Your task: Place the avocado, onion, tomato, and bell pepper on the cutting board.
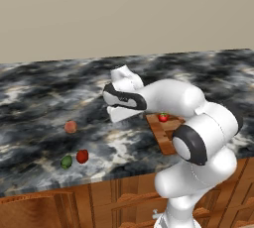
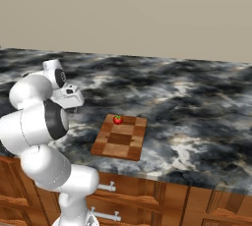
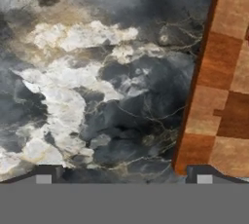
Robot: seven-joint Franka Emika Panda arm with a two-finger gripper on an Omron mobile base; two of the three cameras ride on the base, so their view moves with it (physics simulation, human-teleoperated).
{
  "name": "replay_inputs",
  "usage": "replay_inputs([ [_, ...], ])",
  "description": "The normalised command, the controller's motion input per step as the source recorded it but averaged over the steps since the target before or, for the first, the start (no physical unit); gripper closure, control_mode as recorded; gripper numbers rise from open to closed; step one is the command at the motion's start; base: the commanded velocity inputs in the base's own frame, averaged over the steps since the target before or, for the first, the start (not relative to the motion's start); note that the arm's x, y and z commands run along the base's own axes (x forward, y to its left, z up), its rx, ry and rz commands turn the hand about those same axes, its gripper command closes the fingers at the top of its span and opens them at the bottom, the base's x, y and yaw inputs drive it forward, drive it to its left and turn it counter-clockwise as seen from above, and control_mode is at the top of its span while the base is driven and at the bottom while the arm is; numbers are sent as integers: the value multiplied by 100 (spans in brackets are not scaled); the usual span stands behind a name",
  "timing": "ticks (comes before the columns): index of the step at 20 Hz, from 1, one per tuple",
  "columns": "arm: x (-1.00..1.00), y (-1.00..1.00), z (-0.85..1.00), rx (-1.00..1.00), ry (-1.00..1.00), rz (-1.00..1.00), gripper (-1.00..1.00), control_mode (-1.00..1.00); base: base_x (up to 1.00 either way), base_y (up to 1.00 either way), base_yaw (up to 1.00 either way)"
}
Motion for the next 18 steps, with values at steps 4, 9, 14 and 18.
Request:
replay_inputs([
  [4,0,87,10,0,0,11,-100,-100,0,0,0],
  [9,14,81,1,0,0,9,-100,-100,0,0,0],
  [14,28,66,0,0,-2,7,-100,-100,0,0,0],
  [18,28,69,0,0,-3,3,-100,-100,0,0,0],
])
